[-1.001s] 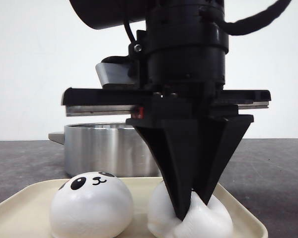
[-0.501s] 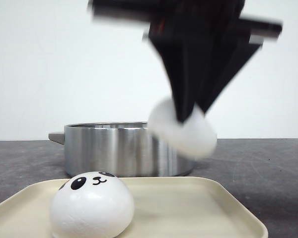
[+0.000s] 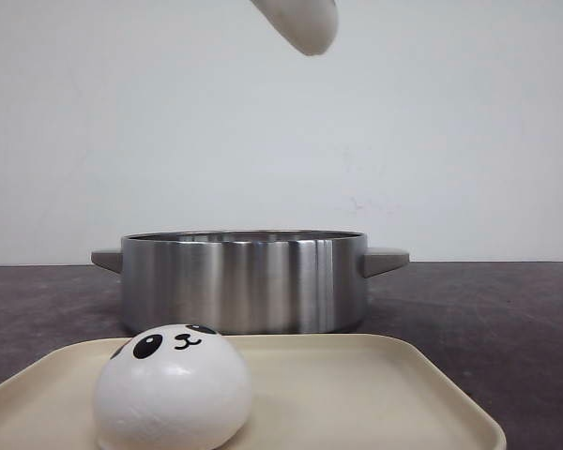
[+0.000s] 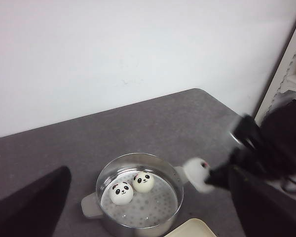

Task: Steam buns
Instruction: 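Lower the bun into the steamer pot and open the right gripper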

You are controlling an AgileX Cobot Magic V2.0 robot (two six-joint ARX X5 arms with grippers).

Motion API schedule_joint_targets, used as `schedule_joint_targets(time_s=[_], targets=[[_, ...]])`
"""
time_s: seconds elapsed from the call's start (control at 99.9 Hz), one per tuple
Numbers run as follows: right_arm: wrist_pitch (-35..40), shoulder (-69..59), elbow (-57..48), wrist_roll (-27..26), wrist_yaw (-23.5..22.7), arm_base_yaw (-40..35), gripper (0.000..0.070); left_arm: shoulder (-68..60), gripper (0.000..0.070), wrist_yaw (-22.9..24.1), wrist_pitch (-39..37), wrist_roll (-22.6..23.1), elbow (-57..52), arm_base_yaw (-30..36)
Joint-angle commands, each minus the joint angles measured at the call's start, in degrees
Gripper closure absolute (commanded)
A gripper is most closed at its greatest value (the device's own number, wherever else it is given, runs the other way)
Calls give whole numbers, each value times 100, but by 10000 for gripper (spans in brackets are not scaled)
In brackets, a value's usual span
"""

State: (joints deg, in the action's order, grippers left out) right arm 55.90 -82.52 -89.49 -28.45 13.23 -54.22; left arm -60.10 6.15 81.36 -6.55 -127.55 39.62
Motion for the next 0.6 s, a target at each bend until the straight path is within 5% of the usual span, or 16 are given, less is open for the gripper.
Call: schedule_joint_targets(time_s=[0.0,0.42,0.591], targets=[[31,-468,-380,625,-267,262,695,-66,80,-2,17,103,-122,42],[728,-3143,-1672,1200,-1329,1274,695,-61,79,0,4,184,-122,42],[798,-3639,-1672,1196,-1344,1349,695,-52,79,-2,22,184,-122,44]])
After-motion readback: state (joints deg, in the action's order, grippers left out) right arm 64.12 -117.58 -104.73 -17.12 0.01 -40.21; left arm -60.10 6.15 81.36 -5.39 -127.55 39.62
